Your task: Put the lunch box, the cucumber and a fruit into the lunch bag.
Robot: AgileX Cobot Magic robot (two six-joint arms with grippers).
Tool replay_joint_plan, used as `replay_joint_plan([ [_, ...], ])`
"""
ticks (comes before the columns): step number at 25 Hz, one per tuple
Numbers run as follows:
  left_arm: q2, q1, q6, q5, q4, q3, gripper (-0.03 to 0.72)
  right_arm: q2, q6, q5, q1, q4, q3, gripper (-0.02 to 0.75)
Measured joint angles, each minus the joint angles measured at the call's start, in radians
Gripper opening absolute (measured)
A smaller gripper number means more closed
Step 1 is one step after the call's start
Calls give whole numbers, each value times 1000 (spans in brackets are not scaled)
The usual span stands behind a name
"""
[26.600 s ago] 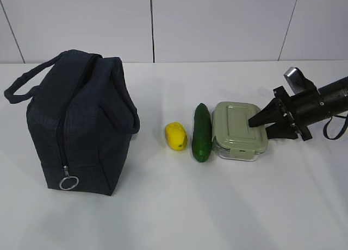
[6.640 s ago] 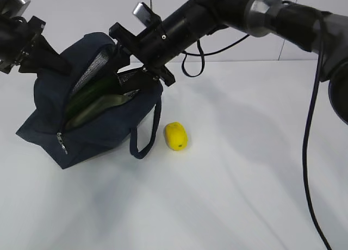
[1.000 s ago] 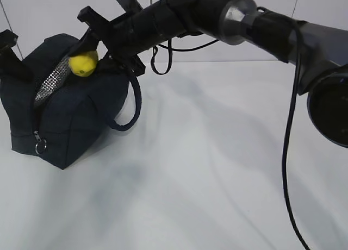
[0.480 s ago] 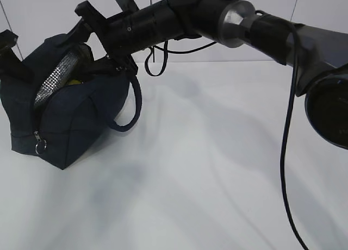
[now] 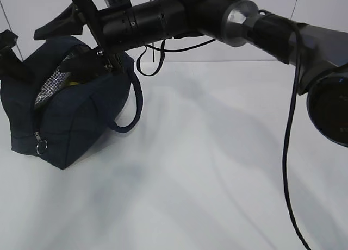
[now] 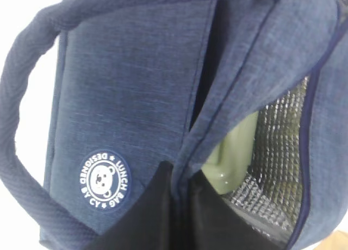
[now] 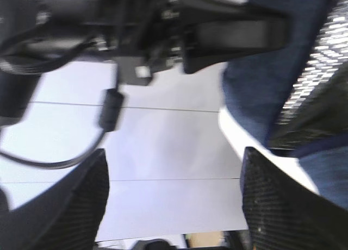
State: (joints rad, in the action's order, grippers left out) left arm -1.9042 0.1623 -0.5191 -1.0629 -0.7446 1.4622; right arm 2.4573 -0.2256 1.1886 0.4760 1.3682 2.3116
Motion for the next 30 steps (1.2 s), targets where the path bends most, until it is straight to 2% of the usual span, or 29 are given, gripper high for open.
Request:
replay_joint_plan([
  [4,0,0,0,-2,0,0,-4,0,-6,16,-8,52,12,560],
  [7,0,0,0,-13,0,0,-4,-9,25,16,-10,-23,43,560],
  [10,0,0,0,-20,0,0,-4,-55,123,24,-7,-241,62,560],
  [13,0,0,0,-20,2,0,-4,-139,300,40,18,-617,68,560],
  [15,0,0,0,-20,2,0,-4,-183,411,47,38,-813,69,560],
  [18,0,0,0,-22,2,0,-4,-213,499,53,68,-948,71,560],
  [22,0,0,0,-47,2,0,-4,-204,618,61,110,-1071,71,560],
  [30,0,0,4,-56,-18,0,-4,-110,718,63,117,-1077,71,560],
])
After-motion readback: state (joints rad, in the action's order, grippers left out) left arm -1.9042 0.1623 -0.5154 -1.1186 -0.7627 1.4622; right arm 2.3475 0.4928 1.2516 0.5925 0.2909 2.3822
